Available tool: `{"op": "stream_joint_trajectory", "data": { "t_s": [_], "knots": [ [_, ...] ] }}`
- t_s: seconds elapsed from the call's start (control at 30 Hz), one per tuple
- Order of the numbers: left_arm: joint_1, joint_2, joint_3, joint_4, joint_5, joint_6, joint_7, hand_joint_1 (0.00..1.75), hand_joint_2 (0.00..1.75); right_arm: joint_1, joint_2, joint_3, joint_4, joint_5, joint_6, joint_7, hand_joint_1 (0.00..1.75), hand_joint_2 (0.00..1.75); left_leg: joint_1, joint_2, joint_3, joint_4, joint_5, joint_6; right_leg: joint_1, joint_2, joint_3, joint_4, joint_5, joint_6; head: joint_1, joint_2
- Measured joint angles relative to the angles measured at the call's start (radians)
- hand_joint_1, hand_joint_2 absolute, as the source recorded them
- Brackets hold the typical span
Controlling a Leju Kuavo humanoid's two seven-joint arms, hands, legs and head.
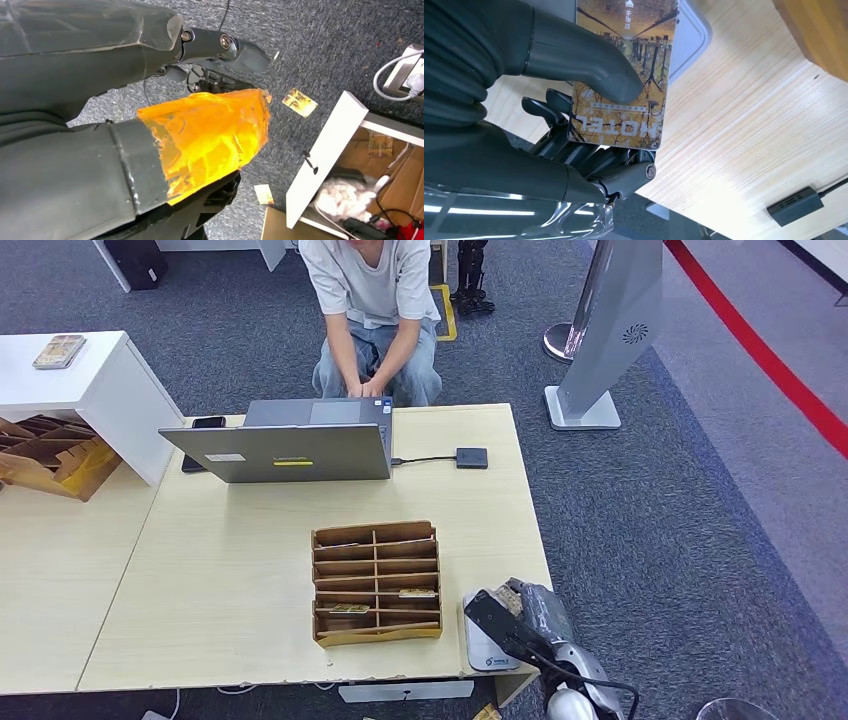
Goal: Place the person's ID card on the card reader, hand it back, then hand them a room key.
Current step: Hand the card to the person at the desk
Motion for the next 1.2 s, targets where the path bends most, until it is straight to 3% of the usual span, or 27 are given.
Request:
{"op": "stream_joint_trajectory", "data": {
  "t_s": [0.4,0.83,1.2],
  "knots": [
    [0.0,-0.003,0.022,0.0,-0.013,0.0,-0.003,0.0,0.0,0.011,0.0,-0.037,-0.038,0.033,-0.043,-0.012,1.75,1.75,0.0,0.0,0.0,0.0,0.0,0.0,0.0,0.0,0.0,0.0,0.0,0.0,0.0,0.0],
    [0.0,-0.019,0.049,0.0,-0.03,0.0,-0.014,0.0,0.0,0.056,0.003,-0.064,-0.186,0.046,-0.153,-0.141,1.75,1.75,0.0,0.0,-0.001,0.0,0.0,0.0,0.0,0.0,-0.001,0.0,0.0,0.0,0.0,0.0],
    [0.0,-0.031,0.052,0.0,-0.058,0.002,-0.02,0.0,0.0,0.067,0.011,-0.066,-0.264,0.047,-0.184,-0.199,1.75,1.75,0.0,0.0,-0.002,0.0,0.0,0.0,0.0,0.0,-0.001,0.0,0.0,0.0,0.0,0.0]
  ]
}}
